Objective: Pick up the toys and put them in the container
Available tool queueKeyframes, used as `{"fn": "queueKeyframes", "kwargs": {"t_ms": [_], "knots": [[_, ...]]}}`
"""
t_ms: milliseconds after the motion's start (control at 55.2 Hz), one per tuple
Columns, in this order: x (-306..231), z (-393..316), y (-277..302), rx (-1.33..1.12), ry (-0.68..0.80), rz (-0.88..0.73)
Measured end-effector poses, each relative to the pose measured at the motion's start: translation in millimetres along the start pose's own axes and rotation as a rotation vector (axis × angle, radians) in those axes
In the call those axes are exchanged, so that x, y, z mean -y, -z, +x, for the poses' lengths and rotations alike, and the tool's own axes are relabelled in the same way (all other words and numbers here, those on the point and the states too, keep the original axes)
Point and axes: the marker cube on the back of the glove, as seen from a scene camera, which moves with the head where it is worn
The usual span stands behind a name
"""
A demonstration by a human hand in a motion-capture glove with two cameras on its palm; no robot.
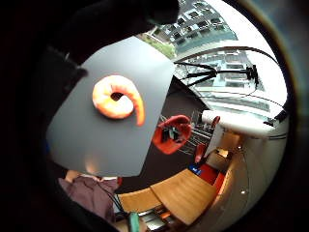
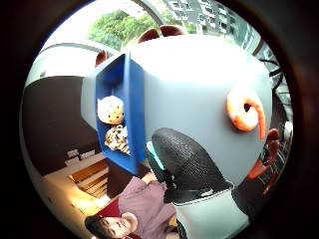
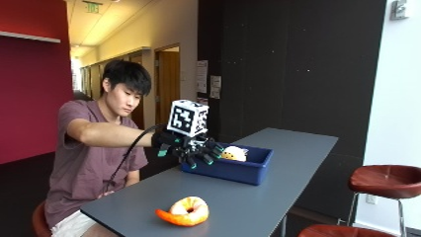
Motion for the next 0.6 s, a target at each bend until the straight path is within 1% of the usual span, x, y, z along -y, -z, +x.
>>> {"fn": "queueKeyframes", "kwargs": {"t_ms": [145, 235, 326, 380, 597], "knots": [[17.3, 38.1, -46.5, 0.043, -0.031, -0.057], [31.1, 50.5, -92.8, 0.023, -0.056, -0.116], [32.1, 48.0, -145.9, 0.008, -0.009, -0.164], [30.3, 44.2, -163.4, 0.037, 0.032, -0.087], [34.0, 49.9, -169.4, 0.071, 0.021, 0.340]]}}
